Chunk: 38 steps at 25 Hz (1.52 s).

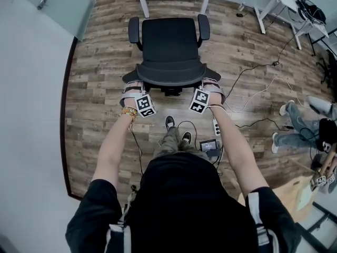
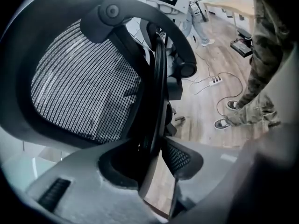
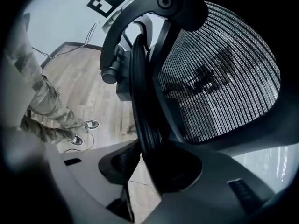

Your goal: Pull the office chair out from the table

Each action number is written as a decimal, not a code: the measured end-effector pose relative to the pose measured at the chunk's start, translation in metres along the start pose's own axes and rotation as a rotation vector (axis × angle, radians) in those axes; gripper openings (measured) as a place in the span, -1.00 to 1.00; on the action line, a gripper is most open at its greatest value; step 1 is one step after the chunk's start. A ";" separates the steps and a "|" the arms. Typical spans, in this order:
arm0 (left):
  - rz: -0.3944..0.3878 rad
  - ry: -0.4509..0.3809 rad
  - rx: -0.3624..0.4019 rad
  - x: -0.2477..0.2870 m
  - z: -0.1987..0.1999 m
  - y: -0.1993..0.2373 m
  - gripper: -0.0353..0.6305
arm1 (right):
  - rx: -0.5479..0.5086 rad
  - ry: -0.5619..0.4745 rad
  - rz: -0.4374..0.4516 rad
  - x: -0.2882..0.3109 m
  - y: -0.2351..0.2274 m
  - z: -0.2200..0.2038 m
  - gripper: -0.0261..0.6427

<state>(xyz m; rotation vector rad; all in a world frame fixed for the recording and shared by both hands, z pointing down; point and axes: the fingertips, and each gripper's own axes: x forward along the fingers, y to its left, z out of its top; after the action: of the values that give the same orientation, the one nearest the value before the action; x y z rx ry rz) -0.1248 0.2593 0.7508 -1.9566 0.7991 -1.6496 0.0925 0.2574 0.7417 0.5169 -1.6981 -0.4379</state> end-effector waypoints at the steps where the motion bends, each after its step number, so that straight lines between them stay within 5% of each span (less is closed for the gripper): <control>1: -0.002 0.001 0.001 -0.001 -0.001 -0.003 -0.39 | 0.001 -0.001 -0.002 -0.001 0.003 0.000 -0.55; 25: -0.002 0.066 -0.003 -0.023 -0.018 -0.024 -0.38 | 0.038 0.020 0.007 -0.023 0.040 0.013 -0.55; 38: 0.000 0.021 0.016 -0.029 -0.020 -0.027 -0.38 | 0.038 0.017 0.011 -0.027 0.047 0.017 -0.55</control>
<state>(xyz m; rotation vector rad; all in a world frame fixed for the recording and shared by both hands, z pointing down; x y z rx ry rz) -0.1440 0.2994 0.7516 -1.9315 0.7909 -1.6743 0.0750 0.3114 0.7425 0.5376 -1.6948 -0.3934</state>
